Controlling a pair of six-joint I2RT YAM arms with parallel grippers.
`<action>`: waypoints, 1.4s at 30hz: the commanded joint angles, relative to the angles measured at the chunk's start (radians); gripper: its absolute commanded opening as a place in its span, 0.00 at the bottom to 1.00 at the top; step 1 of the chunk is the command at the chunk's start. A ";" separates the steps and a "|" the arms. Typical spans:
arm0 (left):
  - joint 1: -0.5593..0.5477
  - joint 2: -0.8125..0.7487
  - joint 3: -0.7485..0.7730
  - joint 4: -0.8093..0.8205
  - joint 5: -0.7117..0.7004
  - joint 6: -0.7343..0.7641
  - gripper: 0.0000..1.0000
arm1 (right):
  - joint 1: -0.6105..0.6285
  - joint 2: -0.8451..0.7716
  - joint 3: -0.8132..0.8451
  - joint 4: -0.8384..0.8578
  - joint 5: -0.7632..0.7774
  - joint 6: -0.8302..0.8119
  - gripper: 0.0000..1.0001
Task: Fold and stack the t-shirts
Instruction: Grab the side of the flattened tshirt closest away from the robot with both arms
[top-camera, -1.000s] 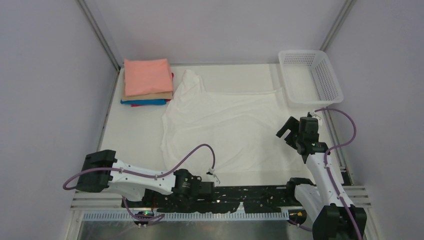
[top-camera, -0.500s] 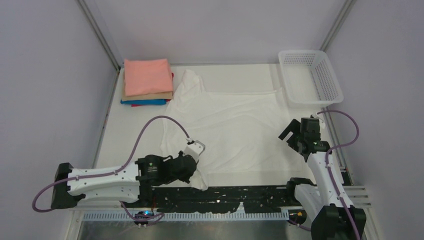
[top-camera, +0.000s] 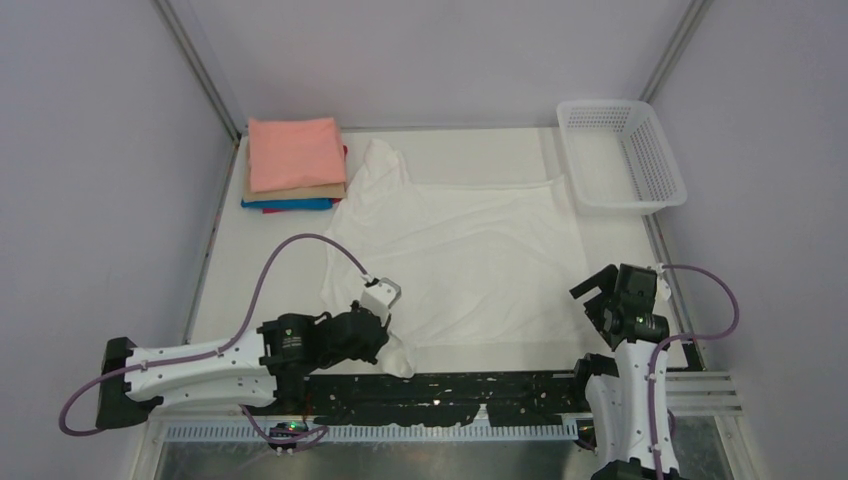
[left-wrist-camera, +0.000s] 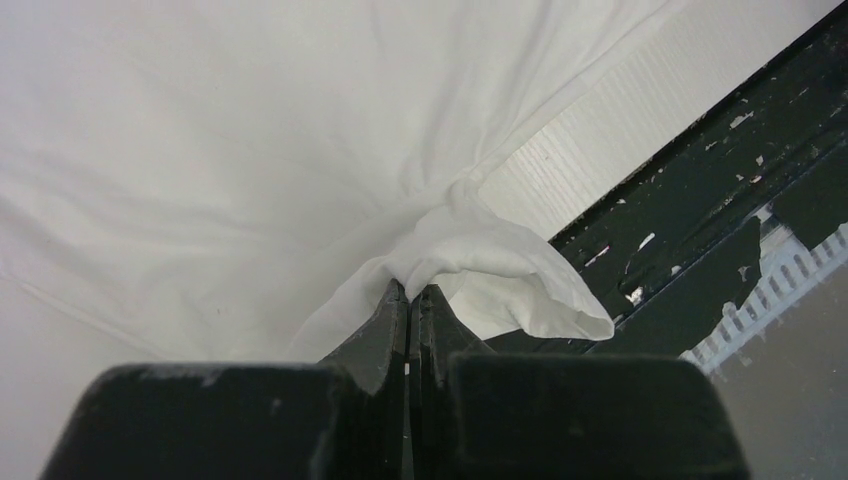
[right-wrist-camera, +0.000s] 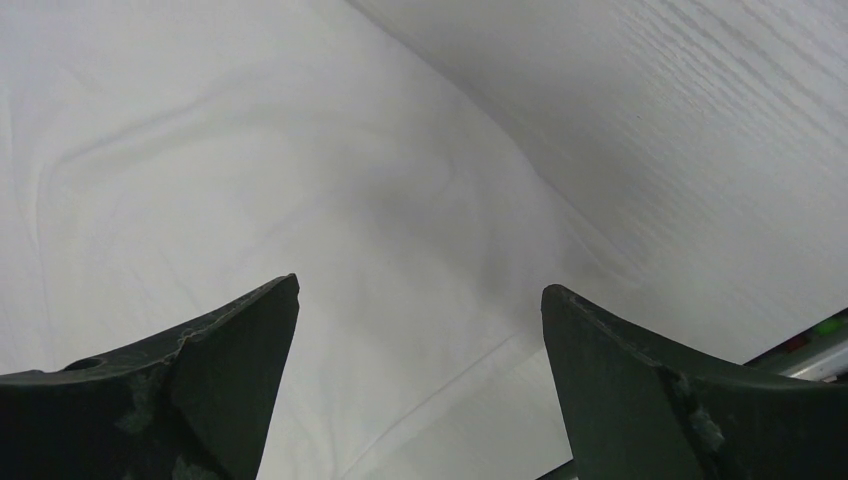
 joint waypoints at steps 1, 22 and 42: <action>0.022 -0.002 -0.014 0.072 0.002 0.000 0.00 | -0.005 -0.009 -0.023 -0.077 0.030 0.113 0.98; 0.150 0.017 -0.045 0.100 0.110 -0.014 0.00 | 0.001 -0.019 -0.102 0.004 0.101 0.185 0.88; 0.187 -0.077 -0.055 0.100 0.107 -0.024 0.00 | 0.000 -0.019 -0.094 0.025 0.054 0.129 0.17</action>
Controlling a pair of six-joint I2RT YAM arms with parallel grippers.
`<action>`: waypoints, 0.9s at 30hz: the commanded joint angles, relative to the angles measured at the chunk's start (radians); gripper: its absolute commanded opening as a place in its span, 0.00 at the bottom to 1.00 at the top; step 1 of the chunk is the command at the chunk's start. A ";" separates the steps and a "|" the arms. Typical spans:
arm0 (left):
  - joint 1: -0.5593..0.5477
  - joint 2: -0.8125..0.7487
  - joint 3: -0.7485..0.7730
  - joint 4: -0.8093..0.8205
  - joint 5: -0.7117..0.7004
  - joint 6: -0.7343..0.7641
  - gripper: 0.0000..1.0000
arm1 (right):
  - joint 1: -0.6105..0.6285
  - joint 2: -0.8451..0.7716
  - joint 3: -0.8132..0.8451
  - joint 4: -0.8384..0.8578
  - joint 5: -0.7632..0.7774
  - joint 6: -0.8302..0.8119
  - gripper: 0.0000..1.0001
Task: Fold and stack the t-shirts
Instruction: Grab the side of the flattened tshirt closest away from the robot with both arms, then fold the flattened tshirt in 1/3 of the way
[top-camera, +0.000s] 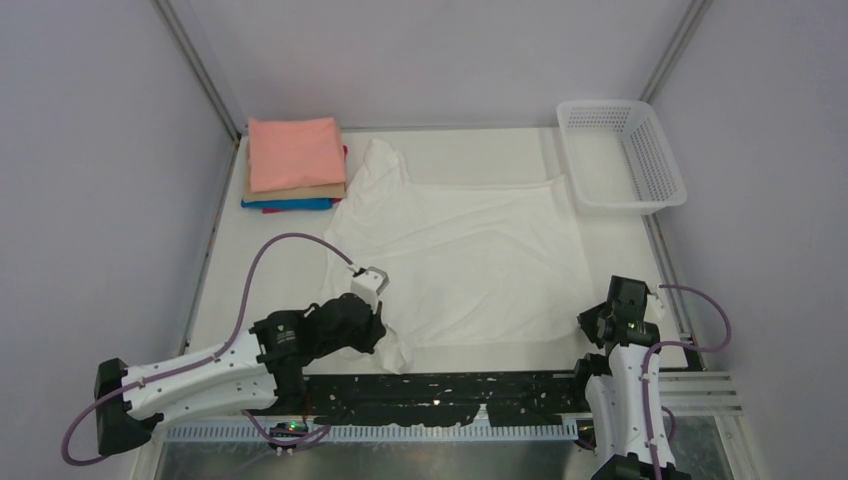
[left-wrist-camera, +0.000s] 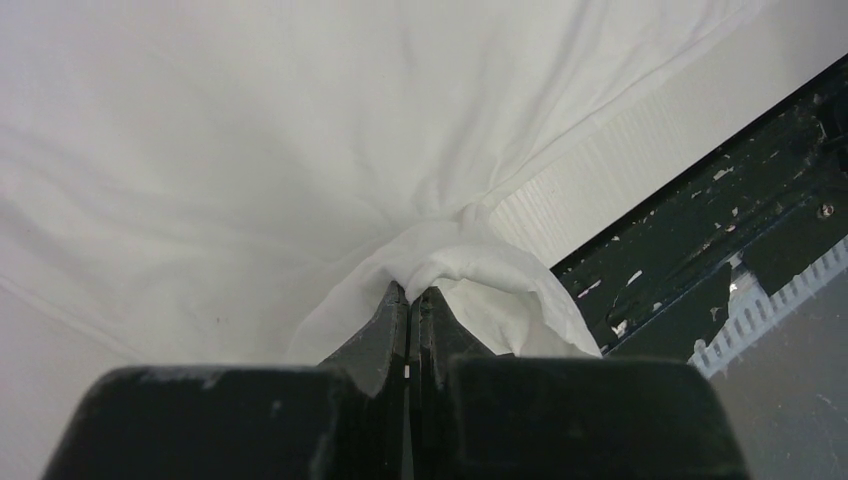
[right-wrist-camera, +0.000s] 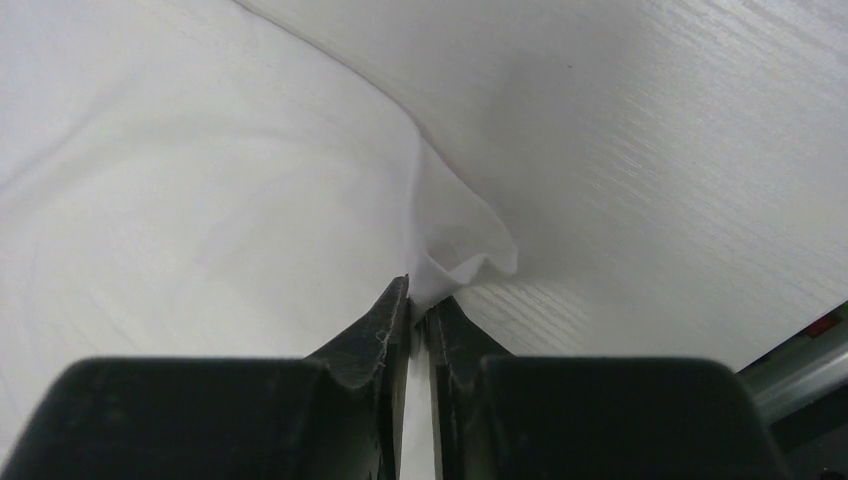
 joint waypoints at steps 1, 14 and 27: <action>0.011 -0.039 -0.005 0.041 -0.030 -0.018 0.00 | -0.001 0.002 0.041 0.006 0.004 -0.024 0.16; 0.166 -0.064 -0.005 0.169 -0.138 -0.051 0.00 | 0.001 0.185 0.155 0.085 -0.119 -0.108 0.06; 0.384 0.129 0.114 0.239 -0.064 0.096 0.00 | 0.012 0.337 0.285 0.212 -0.159 -0.110 0.06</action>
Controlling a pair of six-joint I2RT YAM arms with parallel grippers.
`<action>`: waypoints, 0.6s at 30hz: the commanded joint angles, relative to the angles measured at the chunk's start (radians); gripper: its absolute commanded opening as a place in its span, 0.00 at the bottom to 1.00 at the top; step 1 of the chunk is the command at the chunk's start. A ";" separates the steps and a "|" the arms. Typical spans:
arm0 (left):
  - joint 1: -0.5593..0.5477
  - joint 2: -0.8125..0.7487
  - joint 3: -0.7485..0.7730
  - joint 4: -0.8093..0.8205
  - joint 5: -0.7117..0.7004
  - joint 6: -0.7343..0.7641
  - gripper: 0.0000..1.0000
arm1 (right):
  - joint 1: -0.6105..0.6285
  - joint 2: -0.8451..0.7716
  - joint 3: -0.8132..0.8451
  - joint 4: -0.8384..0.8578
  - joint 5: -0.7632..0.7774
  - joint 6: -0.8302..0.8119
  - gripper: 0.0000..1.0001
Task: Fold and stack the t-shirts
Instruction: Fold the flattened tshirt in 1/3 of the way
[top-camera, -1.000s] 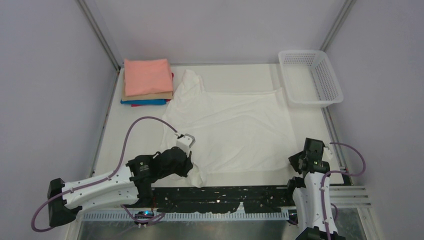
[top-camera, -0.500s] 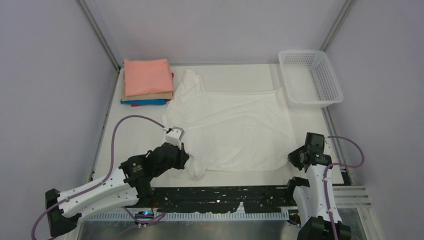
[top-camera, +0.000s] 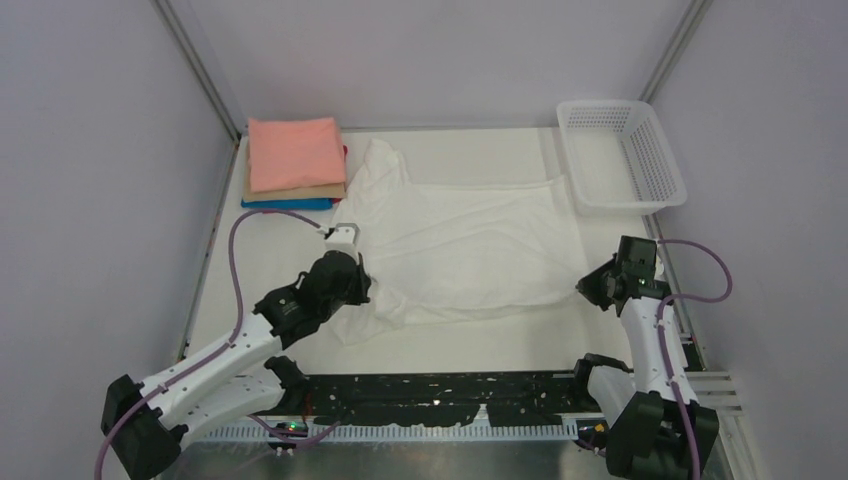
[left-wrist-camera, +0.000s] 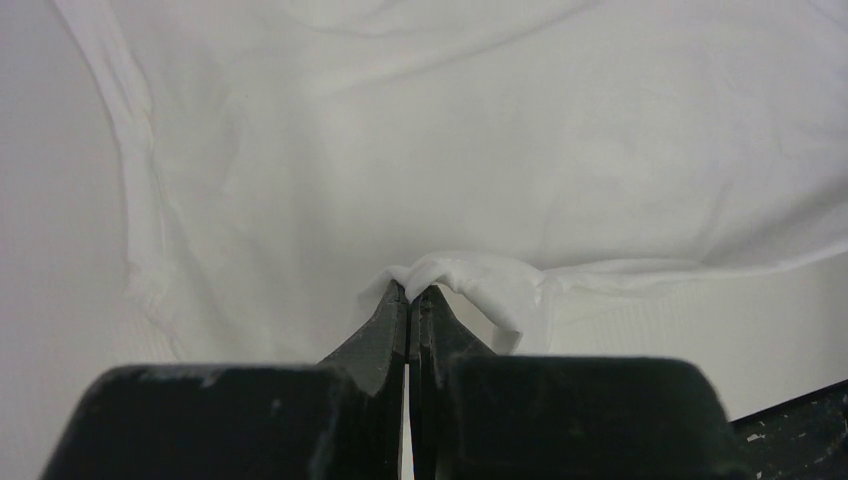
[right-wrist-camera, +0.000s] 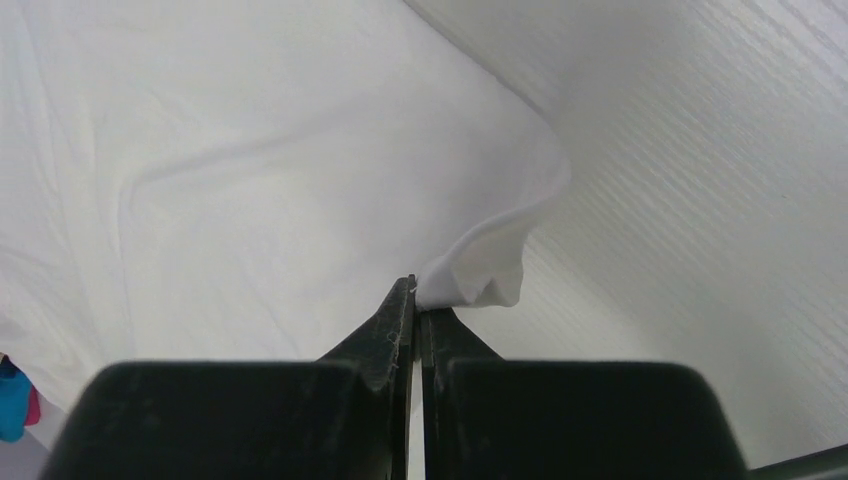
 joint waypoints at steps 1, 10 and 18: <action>0.045 0.047 0.090 0.071 0.006 0.093 0.00 | 0.011 0.051 0.071 0.086 -0.021 -0.010 0.06; 0.139 0.201 0.206 0.052 0.087 0.227 0.00 | 0.029 0.173 0.154 0.172 -0.052 -0.018 0.06; 0.248 0.341 0.297 0.114 0.383 0.415 0.00 | 0.067 0.249 0.210 0.235 -0.027 -0.049 0.06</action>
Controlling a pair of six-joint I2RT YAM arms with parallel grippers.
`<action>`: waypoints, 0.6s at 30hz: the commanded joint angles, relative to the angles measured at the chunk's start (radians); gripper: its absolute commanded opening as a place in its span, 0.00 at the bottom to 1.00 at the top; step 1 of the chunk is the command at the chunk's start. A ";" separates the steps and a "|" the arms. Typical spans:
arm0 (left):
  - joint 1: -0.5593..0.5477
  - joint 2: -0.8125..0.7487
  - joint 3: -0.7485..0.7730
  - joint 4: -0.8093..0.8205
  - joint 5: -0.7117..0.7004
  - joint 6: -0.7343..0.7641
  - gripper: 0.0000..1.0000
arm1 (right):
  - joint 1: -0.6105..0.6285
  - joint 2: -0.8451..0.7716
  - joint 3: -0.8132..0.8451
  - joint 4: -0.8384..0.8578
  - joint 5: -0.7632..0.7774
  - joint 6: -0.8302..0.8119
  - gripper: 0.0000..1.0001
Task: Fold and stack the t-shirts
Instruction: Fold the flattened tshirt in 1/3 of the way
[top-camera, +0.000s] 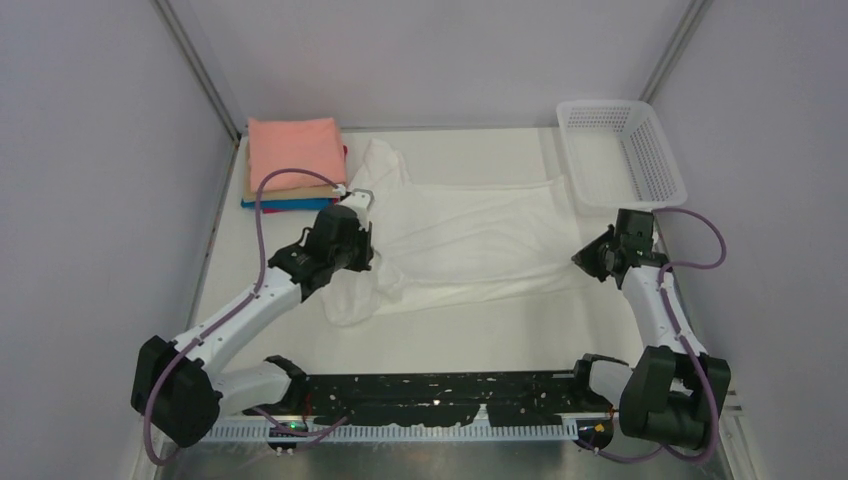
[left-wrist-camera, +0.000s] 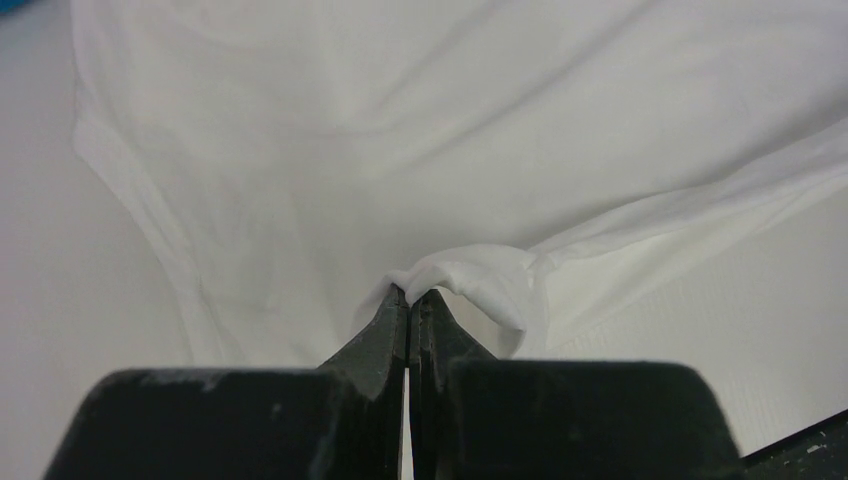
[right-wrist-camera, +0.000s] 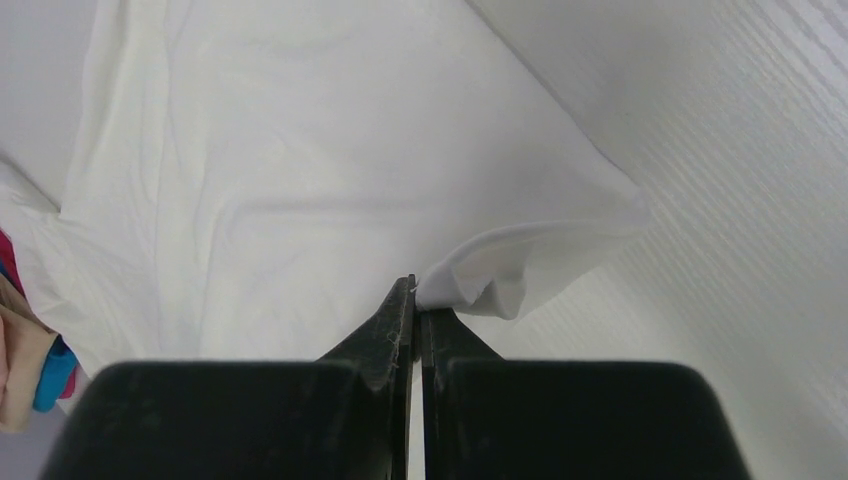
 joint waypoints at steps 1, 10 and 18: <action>0.033 0.075 0.092 0.087 0.180 0.151 0.00 | 0.031 0.044 0.091 0.079 0.018 -0.043 0.06; 0.151 0.218 0.181 0.080 0.297 0.206 0.00 | 0.055 0.163 0.146 0.092 0.055 -0.054 0.06; 0.224 0.360 0.284 0.070 0.427 0.234 0.00 | 0.061 0.195 0.156 0.108 0.110 -0.045 0.06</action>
